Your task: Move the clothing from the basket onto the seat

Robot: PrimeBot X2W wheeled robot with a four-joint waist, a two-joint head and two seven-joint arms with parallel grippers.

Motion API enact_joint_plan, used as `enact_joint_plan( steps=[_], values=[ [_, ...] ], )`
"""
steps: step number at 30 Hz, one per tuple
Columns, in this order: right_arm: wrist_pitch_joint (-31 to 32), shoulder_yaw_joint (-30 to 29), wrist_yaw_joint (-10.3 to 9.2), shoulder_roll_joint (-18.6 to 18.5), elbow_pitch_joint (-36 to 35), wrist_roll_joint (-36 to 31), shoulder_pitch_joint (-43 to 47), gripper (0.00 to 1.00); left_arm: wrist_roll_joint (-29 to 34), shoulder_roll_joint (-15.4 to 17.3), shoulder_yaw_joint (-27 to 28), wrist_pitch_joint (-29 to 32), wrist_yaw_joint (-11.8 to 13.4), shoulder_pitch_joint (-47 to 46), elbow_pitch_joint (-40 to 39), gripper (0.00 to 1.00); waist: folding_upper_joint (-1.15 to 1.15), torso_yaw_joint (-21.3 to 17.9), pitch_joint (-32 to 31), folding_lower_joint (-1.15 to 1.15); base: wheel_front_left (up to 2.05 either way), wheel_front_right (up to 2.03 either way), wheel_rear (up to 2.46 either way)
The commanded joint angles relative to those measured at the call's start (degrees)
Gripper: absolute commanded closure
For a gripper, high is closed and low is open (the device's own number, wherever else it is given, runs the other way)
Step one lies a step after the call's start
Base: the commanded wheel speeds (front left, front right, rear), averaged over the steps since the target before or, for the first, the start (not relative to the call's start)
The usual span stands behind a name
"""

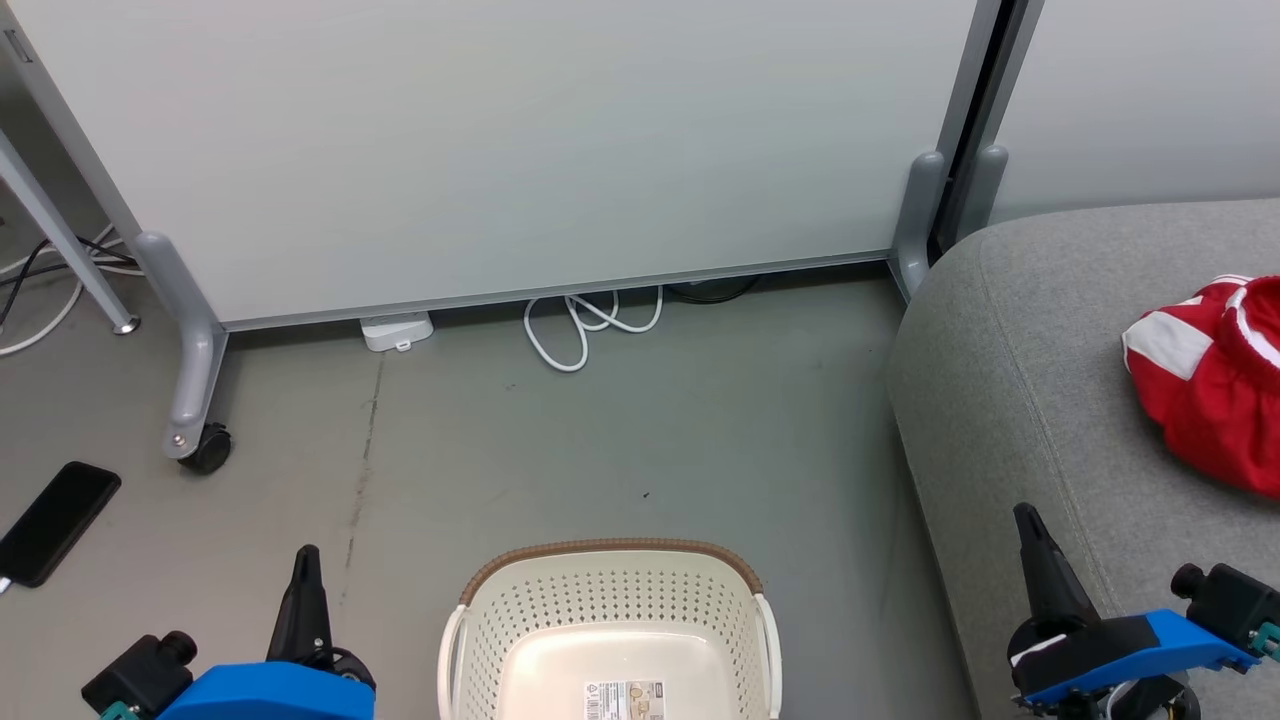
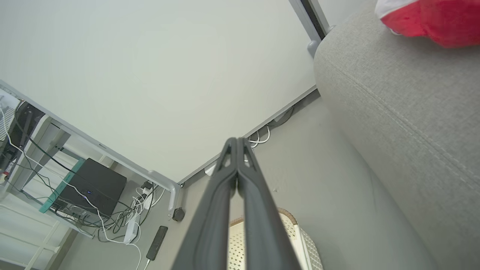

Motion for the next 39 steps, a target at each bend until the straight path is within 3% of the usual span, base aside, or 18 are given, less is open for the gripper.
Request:
enact_joint_plan(
  steps=[1, 39],
  values=[
    [0.40, -0.31, 0.02, -0.08, -1.02, 2.01, -1.62, 1.00, -1.88, 0.19, 0.47, 0.41, -0.06, -1.89, -1.09, 1.00, 0.00, -0.01, -0.01, 0.00, 0.00, 0.00, 0.00],
    [5.02, -2.12, 0.03, -0.10, -1.96, 27.89, -2.62, 1.00, -25.67, -0.18, 3.18, 6.80, -0.12, -4.21, -2.92, 1.00, 0.00, -0.23, -0.24, 0.00, 0.00, 0.00, 0.00]
  ],
)
